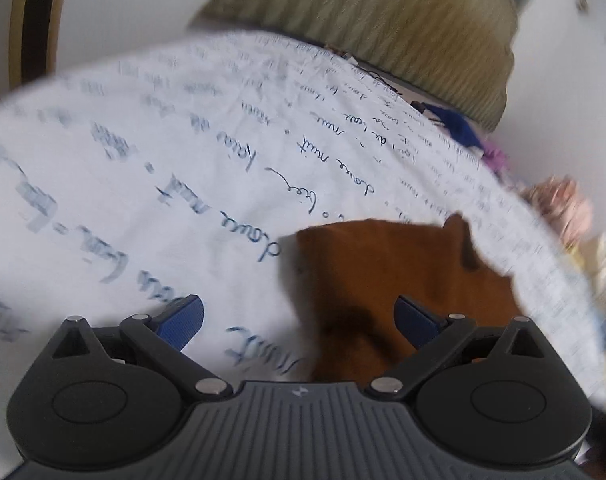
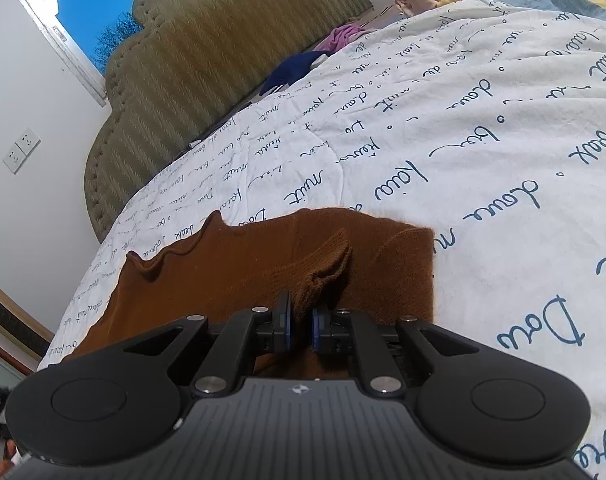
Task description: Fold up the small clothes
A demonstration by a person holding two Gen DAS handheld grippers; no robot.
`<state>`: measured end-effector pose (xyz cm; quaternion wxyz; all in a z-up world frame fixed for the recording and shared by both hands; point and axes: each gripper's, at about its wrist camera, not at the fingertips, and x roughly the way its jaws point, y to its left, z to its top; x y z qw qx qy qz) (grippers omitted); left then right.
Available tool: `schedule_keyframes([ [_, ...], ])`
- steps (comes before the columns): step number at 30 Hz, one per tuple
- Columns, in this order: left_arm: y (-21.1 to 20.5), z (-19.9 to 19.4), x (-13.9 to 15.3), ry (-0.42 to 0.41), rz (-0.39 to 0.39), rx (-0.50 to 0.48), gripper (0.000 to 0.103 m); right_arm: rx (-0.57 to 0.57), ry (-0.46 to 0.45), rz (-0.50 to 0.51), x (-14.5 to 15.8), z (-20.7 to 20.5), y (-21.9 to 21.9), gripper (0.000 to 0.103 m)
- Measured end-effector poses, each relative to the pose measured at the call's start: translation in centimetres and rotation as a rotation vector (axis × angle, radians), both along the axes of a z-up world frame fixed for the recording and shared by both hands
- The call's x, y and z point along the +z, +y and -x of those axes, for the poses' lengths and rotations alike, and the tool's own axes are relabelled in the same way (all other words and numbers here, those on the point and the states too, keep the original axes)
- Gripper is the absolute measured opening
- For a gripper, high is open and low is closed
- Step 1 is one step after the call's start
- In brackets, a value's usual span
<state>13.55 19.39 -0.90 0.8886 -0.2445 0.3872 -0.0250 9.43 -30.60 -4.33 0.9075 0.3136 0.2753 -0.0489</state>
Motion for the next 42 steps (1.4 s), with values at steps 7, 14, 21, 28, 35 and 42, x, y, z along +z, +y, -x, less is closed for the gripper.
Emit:
schedule_keyframes([
  [7,1.5,-4.4,-1.7,0.035,0.228,-0.003,0.042,0.009,0.004,0.011,-0.1,-0.2,-0.1,0.015],
  [14,-0.4,-5.3,-1.0,-0.011,0.122,-0.029,0.007,0.016,0.002,0.018,-0.1,-0.2,-0.1,0.015],
  [21,-3.2,-6.1,1.5,-0.109,-0.220,-0.088,0.007,0.023,0.008,0.091,0.5,-0.9,0.5,0.019],
  [28,-3.8,-5.2,1.8,-0.108,-0.387,-0.019,0.011,-0.028,-0.024,0.202,2.1,1.1,1.1,0.037],
  [35,-6.4,-0.5,3.3,-0.152,-0.544,-0.062,0.032,0.068,-0.082,0.332,4.5,4.0,3.6,0.062],
  [42,-7.9,1.9,-1.0,-0.128,-0.756,-0.114,0.073,0.201,0.054,0.571,2.4,3.9,7.9,0.077],
])
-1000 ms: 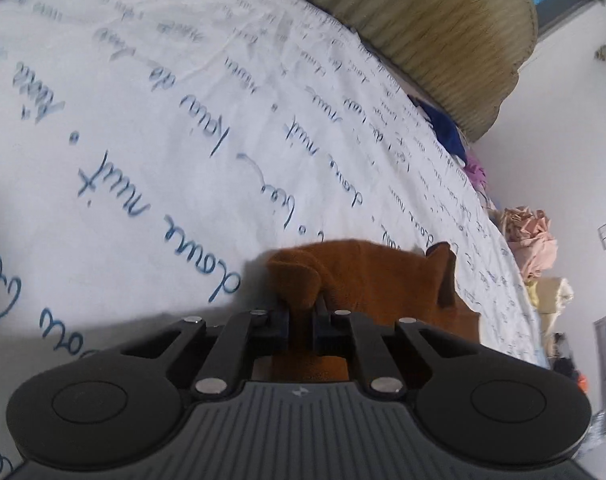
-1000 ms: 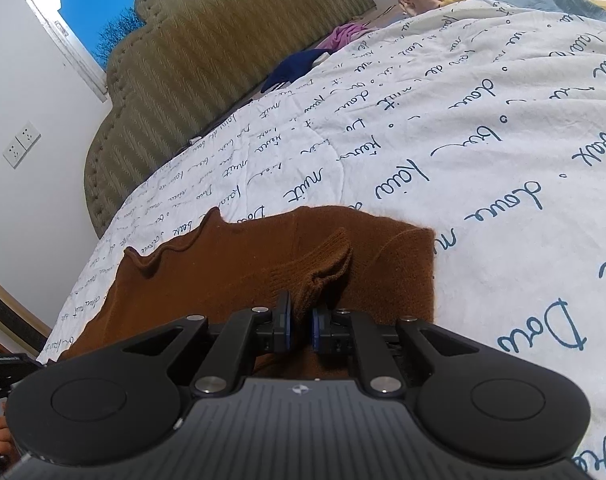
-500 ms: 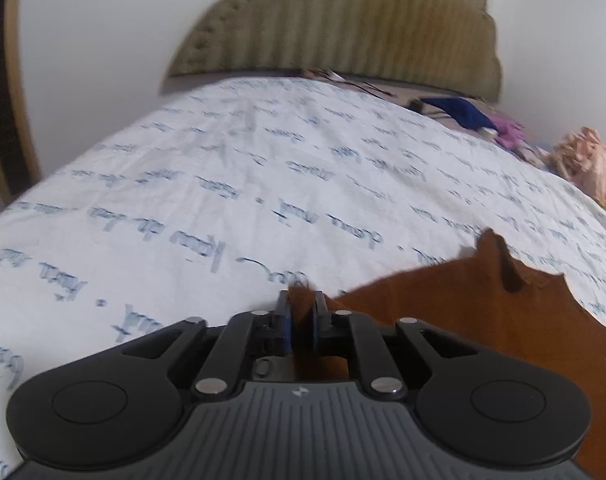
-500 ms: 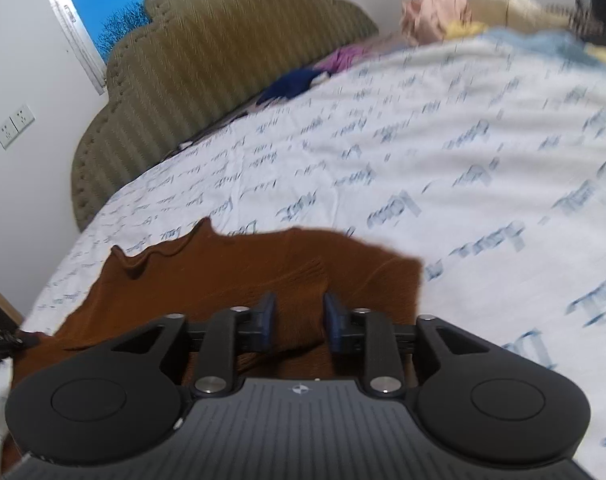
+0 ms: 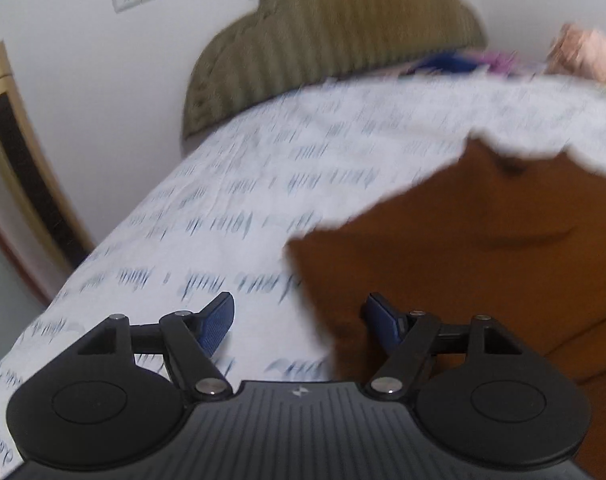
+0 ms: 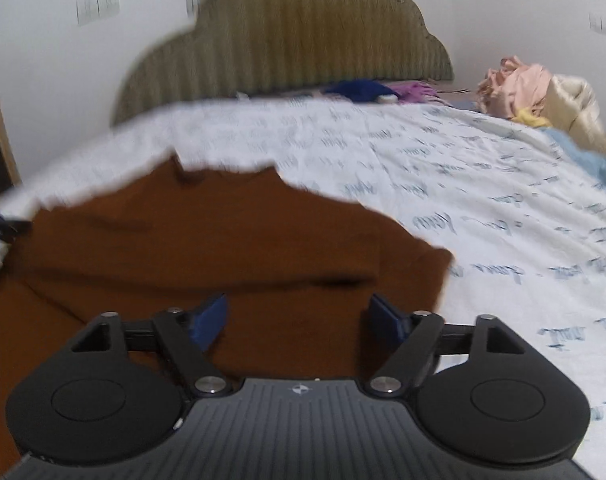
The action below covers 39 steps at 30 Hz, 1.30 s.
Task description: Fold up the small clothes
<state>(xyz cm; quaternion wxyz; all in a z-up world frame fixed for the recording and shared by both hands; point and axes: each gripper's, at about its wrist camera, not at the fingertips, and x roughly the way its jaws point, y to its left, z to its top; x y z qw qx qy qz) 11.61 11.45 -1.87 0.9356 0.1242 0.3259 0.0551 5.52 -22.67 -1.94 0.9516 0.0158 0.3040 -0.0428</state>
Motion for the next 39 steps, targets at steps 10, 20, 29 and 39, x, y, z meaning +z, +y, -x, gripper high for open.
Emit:
schedule_keyframes([
  [10,-1.0,3.0,2.2,-0.025,0.090,0.002,0.072,-0.033,-0.029,0.005,-0.5,2.3,0.3,0.087],
  [20,-3.7,6.5,1.8,0.029,0.178,0.000,0.072,-0.046,-0.031,-0.002,-1.5,3.3,1.2,0.095],
  [29,-4.1,8.0,-0.9,0.055,0.176,0.031,0.084,-0.057,0.001,-0.011,-2.4,3.4,1.2,0.103],
  [39,-3.9,8.7,-1.9,0.006,0.169,0.055,0.097,-0.055,0.042,-0.011,-2.9,3.0,1.4,0.103],
])
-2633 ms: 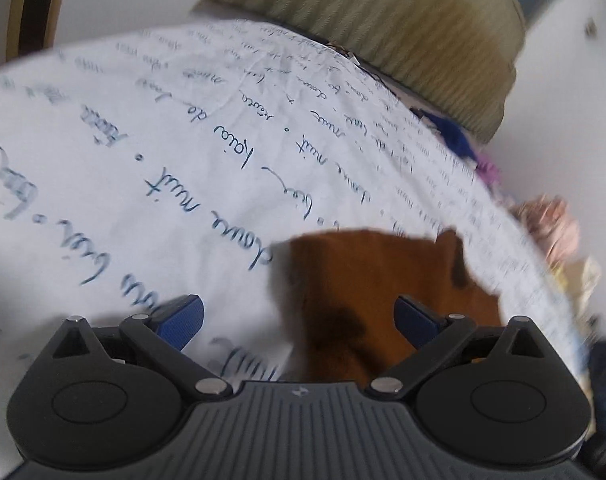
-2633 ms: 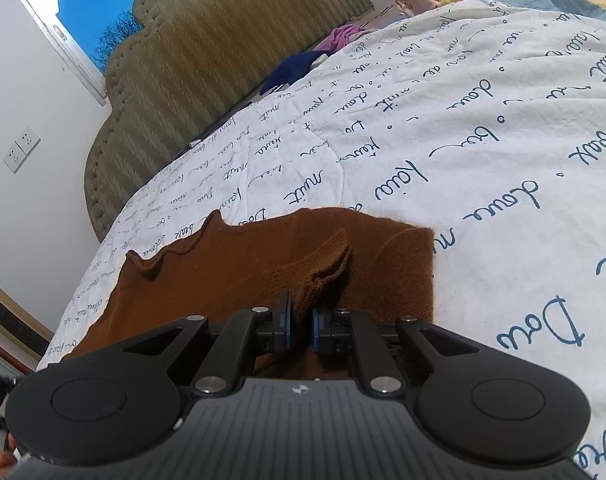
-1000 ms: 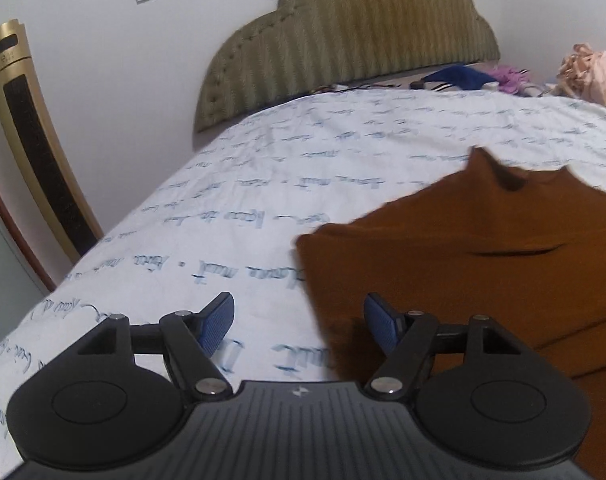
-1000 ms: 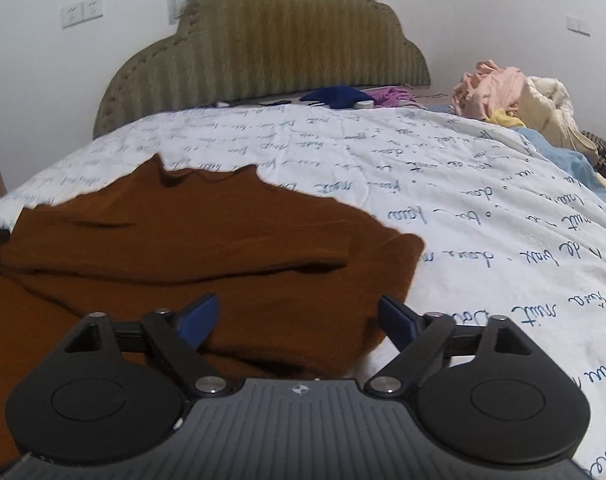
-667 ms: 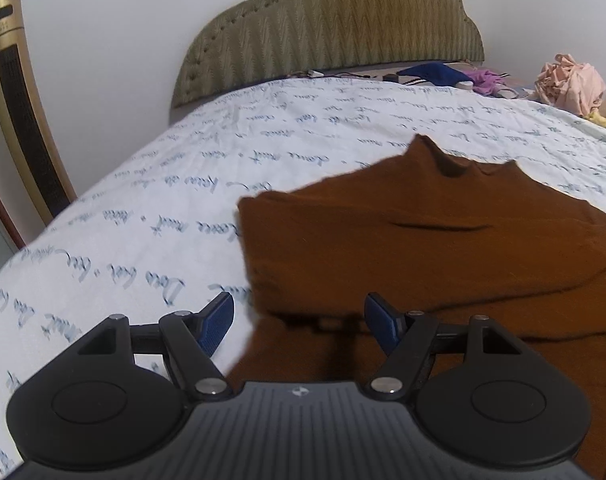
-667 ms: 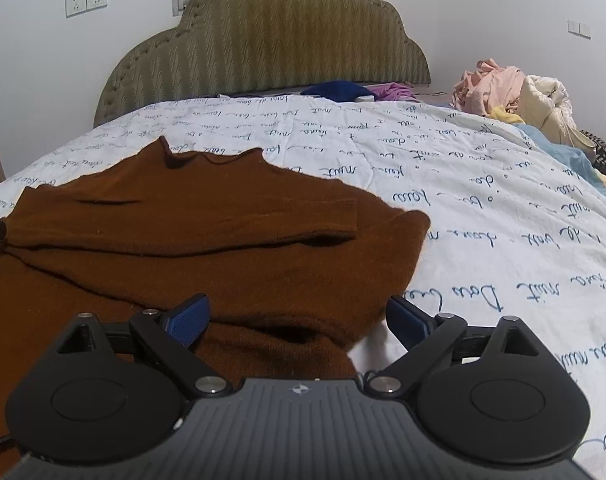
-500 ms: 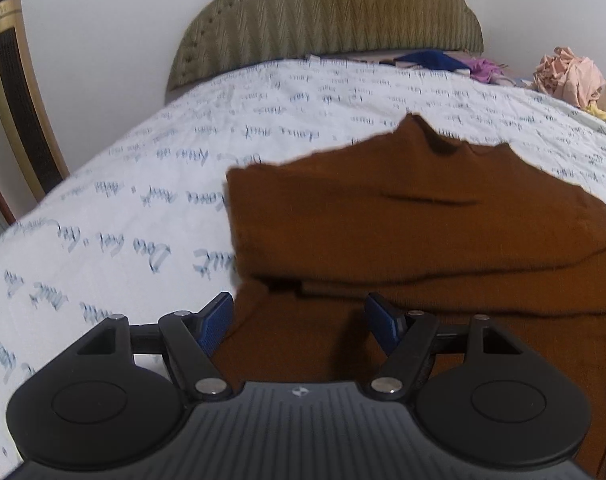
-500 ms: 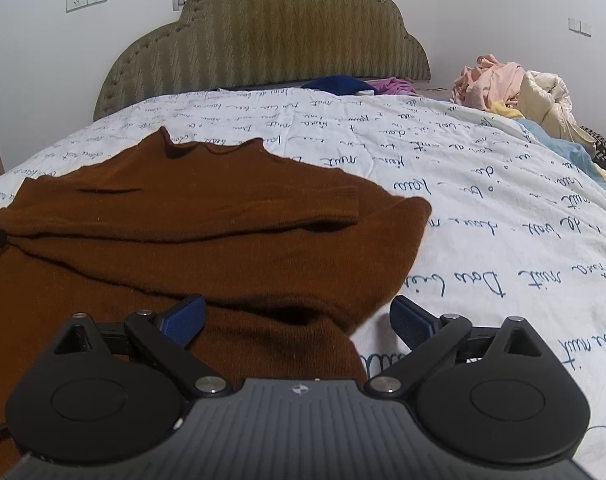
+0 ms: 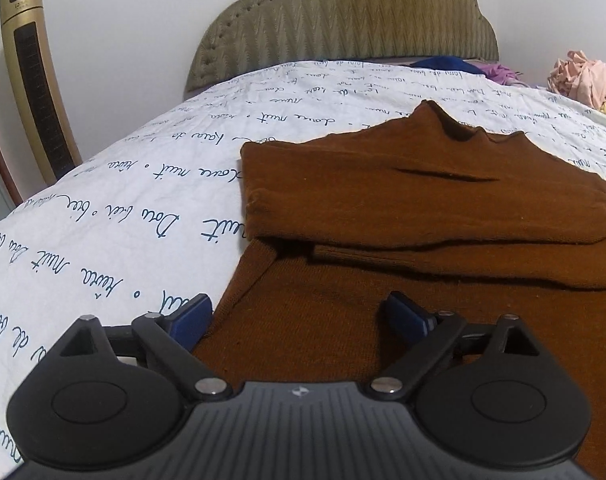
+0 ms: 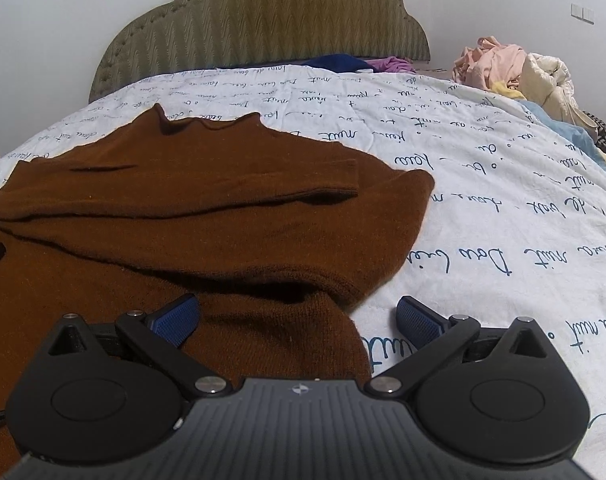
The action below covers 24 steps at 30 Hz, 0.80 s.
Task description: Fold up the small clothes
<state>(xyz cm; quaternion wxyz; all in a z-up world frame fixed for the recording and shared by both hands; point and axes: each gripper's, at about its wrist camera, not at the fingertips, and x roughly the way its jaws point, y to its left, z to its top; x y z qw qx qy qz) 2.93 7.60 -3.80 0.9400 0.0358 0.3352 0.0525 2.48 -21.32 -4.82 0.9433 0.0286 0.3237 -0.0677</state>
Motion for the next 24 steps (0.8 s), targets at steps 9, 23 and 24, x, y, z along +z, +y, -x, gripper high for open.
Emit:
schedule_keyframes([
  [9,0.38,0.23,-0.15,-0.008,0.032,0.005,0.099,-0.002,-0.001,-0.014,-0.07,-0.02,-0.20,0.103],
  [23,0.40,0.30,-0.15,-0.010,0.035,0.006,0.100,-0.002,-0.003,-0.025,-0.12,0.02,-0.29,0.103],
  [24,0.39,0.30,-0.16,-0.010,0.035,0.006,0.100,-0.002,-0.003,-0.025,-0.12,0.01,-0.30,0.103],
])
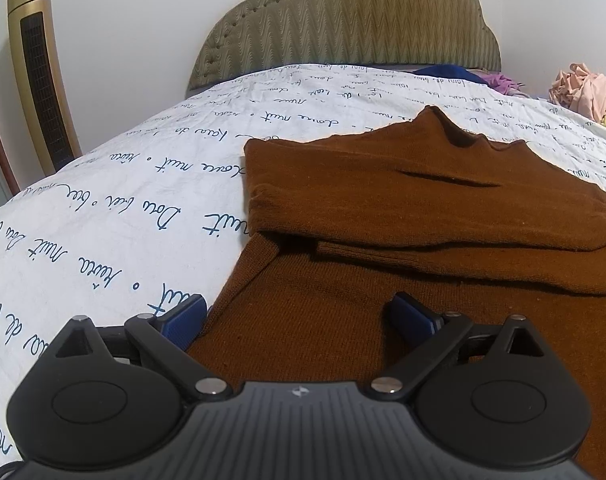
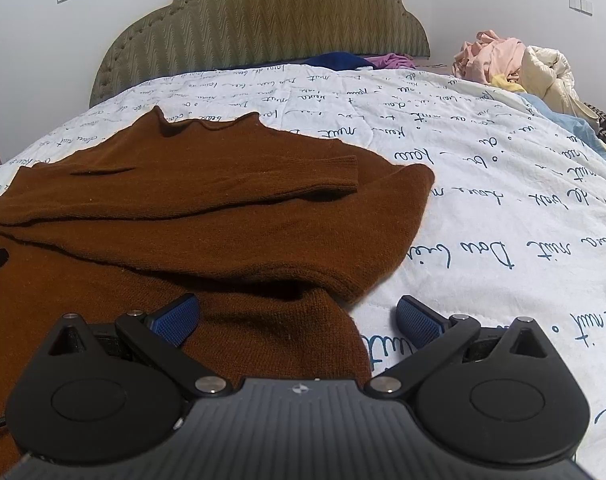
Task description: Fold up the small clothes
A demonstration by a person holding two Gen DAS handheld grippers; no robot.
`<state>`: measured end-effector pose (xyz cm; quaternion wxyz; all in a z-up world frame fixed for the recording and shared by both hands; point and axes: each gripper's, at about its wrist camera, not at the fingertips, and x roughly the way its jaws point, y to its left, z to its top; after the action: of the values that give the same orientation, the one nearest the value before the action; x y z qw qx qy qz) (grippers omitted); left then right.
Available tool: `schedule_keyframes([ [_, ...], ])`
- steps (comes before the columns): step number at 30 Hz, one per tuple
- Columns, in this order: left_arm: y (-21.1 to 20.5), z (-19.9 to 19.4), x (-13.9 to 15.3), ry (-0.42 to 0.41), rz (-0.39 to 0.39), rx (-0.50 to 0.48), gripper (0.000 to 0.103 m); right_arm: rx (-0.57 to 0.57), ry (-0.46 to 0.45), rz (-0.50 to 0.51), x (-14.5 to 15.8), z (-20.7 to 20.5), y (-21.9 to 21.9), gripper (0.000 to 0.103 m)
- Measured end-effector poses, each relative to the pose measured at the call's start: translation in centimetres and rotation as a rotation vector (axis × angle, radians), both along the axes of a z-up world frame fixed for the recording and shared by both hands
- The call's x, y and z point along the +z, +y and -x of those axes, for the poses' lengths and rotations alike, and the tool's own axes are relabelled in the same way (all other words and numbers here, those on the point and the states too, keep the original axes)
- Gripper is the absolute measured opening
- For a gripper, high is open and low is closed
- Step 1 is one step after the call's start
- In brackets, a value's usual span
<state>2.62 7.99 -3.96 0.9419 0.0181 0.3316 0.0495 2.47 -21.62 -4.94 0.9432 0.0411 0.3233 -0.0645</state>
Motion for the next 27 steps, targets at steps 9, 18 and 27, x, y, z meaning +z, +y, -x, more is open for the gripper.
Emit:
schedule_keyframes([
  [9,0.0,0.0,0.0,0.000,-0.004,0.000,0.100,0.000,0.002,0.007,0.1,0.0,0.1,0.103],
  [18,-0.4,0.1,0.0,-0.004,-0.028,0.001,0.100,-0.008,0.021,0.032,0.3,0.8,0.7,0.103],
  [27,-0.4,0.2,0.1,-0.004,-0.029,0.003,0.100,-0.008,0.013,0.018,0.2,1.1,0.4,0.103],
])
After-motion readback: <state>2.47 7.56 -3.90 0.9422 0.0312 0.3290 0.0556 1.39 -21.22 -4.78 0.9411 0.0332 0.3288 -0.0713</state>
